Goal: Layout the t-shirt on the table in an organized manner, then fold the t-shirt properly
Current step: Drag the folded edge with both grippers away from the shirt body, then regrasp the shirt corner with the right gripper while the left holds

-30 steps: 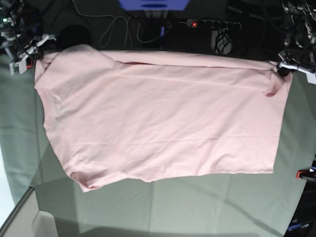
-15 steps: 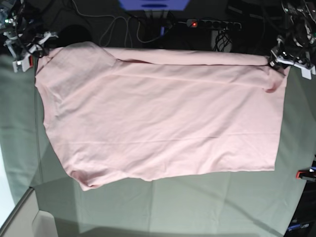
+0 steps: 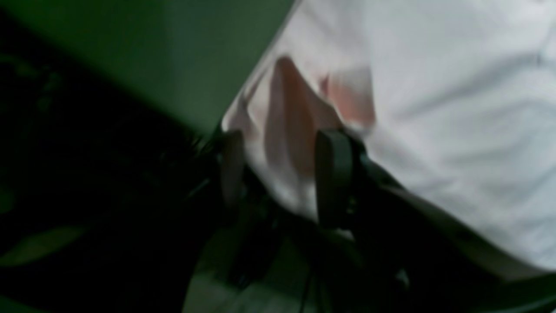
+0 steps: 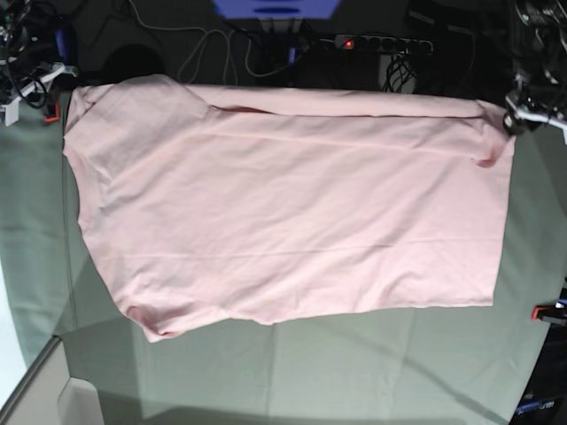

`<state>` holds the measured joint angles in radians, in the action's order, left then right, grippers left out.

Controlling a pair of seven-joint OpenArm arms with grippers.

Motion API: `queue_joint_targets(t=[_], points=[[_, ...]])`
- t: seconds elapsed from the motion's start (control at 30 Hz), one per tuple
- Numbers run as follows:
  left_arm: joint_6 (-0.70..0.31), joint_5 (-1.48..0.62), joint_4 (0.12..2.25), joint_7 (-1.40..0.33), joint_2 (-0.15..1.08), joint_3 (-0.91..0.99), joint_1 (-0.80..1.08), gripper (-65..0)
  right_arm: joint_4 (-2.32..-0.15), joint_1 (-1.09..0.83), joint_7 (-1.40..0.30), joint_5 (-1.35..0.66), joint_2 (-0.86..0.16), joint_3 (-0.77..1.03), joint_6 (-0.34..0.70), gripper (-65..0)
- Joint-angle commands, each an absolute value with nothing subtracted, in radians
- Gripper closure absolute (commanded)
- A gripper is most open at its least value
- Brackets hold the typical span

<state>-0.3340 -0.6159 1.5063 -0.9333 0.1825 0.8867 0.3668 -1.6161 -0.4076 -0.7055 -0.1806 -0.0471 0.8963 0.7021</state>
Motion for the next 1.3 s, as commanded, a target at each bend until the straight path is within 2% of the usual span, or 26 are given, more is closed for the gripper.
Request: queue_joint_targets(t=[0.0,0.37,0.73,0.87,1.03,1.27], points=[[-0.334,-0.627,1.541,-0.923,0.194,0.895,0.375,-26.6,-1.63,-0.417,-0.696,-0.186,-0.058,0.903,0.698,-22.5],[-0.334,-0.616,1.577,-0.921,0.131,0.889,0.329,-26.6,-1.63,-0.41,-0.696,-0.186,-0.058,0.901,0.698,-22.5],[-0.328,-0.616,1.575,-0.918,0.13,0.888,0.308,-26.5,-1.63,-0.41,-0.696,-0.186,-0.056,0.901,0.698,-22.6],[-0.328,-0.616,1.514,-0.914,0.131,0.888,0.298,-26.3,-1.633,-0.409,-0.696,-0.186,-0.033,0.901,0.698,-22.7],[-0.331,-0.616,1.428,-0.917,0.14,0.888,0.274,-26.0,-1.635,-0.409,-0.696,-0.186,-0.028,0.901,0.698,-26.7],[-0.332,-0.625,1.425,-0.914,0.14,0.888,0.265,-12.6,-1.635,-0.409,-0.696,-0.189,-0.028,0.901,0.698,-27.0]])
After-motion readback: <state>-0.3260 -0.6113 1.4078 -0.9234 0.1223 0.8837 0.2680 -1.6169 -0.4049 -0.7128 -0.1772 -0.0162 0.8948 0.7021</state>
